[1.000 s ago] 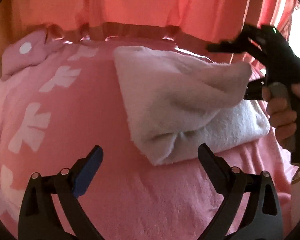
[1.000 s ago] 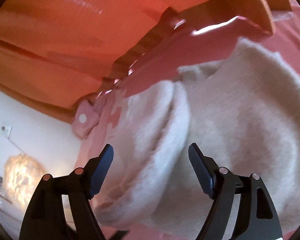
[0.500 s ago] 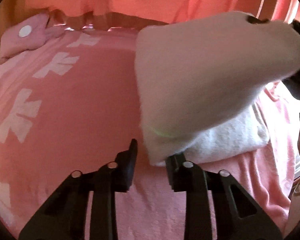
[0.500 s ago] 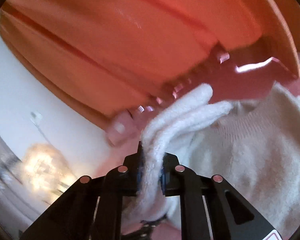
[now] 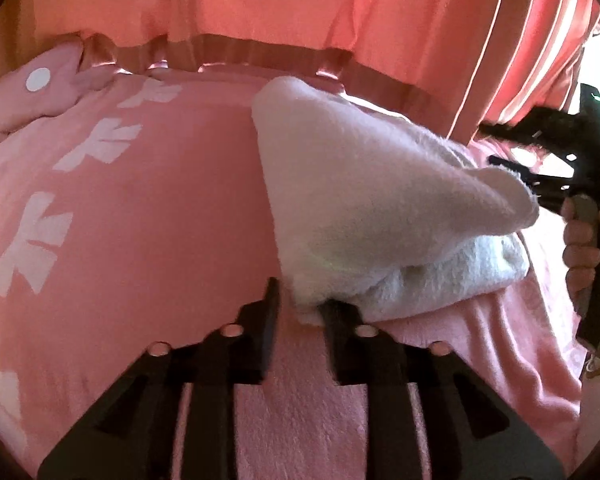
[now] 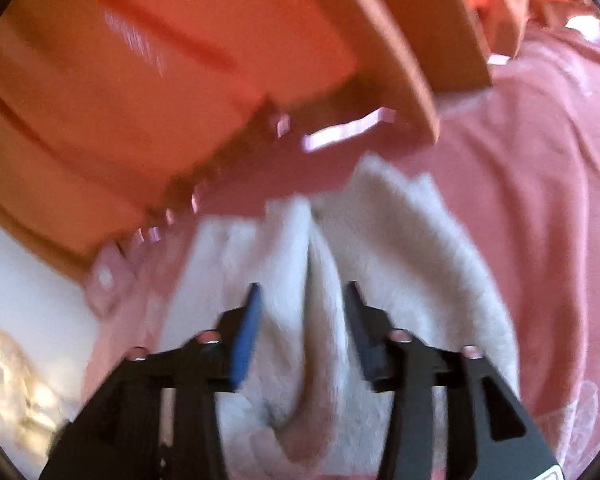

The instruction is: Fold small clothes

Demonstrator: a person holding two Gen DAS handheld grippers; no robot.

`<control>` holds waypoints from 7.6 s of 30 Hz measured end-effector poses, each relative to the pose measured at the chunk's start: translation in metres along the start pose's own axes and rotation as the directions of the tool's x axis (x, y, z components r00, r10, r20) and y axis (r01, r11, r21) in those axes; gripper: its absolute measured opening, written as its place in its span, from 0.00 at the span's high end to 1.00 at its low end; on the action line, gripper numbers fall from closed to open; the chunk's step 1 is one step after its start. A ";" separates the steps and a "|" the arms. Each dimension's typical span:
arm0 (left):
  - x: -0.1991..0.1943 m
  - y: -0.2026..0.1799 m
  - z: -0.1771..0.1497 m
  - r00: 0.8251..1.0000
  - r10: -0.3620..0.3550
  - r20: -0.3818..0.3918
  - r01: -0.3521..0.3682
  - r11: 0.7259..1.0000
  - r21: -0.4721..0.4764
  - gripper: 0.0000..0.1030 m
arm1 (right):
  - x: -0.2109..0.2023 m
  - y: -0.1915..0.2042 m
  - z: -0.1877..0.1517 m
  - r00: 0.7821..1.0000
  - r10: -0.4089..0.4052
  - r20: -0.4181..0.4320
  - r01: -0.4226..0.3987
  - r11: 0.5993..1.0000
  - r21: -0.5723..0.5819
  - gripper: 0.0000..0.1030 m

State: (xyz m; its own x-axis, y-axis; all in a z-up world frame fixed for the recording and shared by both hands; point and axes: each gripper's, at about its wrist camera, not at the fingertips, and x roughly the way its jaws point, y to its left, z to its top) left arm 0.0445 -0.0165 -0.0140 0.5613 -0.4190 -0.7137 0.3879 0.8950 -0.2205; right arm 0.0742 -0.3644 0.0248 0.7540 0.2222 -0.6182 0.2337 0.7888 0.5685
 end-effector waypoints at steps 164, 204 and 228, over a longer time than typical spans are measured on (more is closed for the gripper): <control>0.076 -0.058 0.033 0.963 -0.237 -0.132 0.214 0.963 -0.165 0.06 | 0.028 -0.065 -0.052 0.960 -0.205 -0.191 0.241 0.953 0.185 0.16; -0.034 -0.014 0.131 0.870 -0.414 0.269 0.442 0.896 -0.050 0.53 | -0.052 0.101 -0.026 0.968 0.114 0.224 -0.069 0.977 -0.200 0.69; 0.077 0.091 0.105 0.999 -0.023 -0.045 0.007 0.946 -0.325 0.08 | 0.143 0.099 -0.058 0.965 0.027 -0.259 -0.063 0.989 -0.132 0.39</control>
State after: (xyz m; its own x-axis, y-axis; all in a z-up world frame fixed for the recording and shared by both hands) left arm 0.2001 0.0168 -0.0192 0.5187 -0.4320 -0.7378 0.1327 0.8932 -0.4297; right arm 0.1693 -0.2211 -0.0390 0.5751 0.3843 -0.7222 0.1028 0.8418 0.5298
